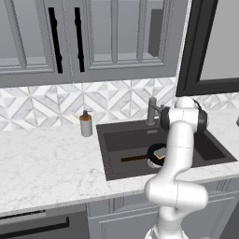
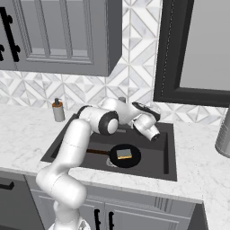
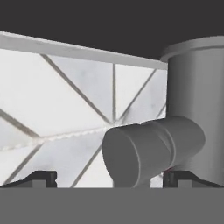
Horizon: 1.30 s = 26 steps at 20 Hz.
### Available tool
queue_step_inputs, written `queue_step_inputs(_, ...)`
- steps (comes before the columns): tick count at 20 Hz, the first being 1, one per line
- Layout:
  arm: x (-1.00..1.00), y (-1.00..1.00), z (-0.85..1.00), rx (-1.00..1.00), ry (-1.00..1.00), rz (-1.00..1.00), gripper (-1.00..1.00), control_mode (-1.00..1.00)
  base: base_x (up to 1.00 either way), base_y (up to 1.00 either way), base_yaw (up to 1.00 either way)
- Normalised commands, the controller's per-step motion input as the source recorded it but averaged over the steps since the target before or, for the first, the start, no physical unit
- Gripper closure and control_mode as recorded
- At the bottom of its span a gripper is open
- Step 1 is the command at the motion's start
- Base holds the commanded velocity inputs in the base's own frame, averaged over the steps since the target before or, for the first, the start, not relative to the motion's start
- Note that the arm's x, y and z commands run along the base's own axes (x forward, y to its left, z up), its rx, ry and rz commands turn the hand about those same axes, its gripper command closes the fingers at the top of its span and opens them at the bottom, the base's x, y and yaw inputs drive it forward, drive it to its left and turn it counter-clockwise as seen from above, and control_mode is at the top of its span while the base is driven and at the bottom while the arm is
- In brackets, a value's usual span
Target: Pick the pan and sponge and place them into the sink. Then turn on the water.
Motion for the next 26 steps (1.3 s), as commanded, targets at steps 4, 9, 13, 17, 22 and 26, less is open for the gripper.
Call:
queue_step_inputs(4, 0.18, 0.0, 0.38, 0.13, -0.03, 0.0, -1.0, -1.0, 0.0, 0.0, 0.0)
queue_step_inputs(9, 0.2, 0.0, 0.2, 0.07, -0.04, 0.0, -1.0, -1.0, 0.0, 0.0, 0.0)
queue_step_inputs(13, 0.29, 0.0, 0.0, 0.01, 0.0, -0.01, 1.0, -1.0, 0.0, 0.0, 0.0)
queue_step_inputs(17, 0.17, 0.0, -0.08, 0.0, 0.0, -0.06, 1.0, -1.0, 0.0, 0.0, 0.0)
queue_step_inputs(22, 0.06, -0.17, -0.16, 0.0, -0.03, -0.13, 1.0, -1.0, 0.0, 0.0, 0.0)
queue_step_inputs(26, 0.0, -0.67, -0.33, 0.03, -0.06, -0.2, 1.0, -1.0, 0.0, 0.0, 0.0)
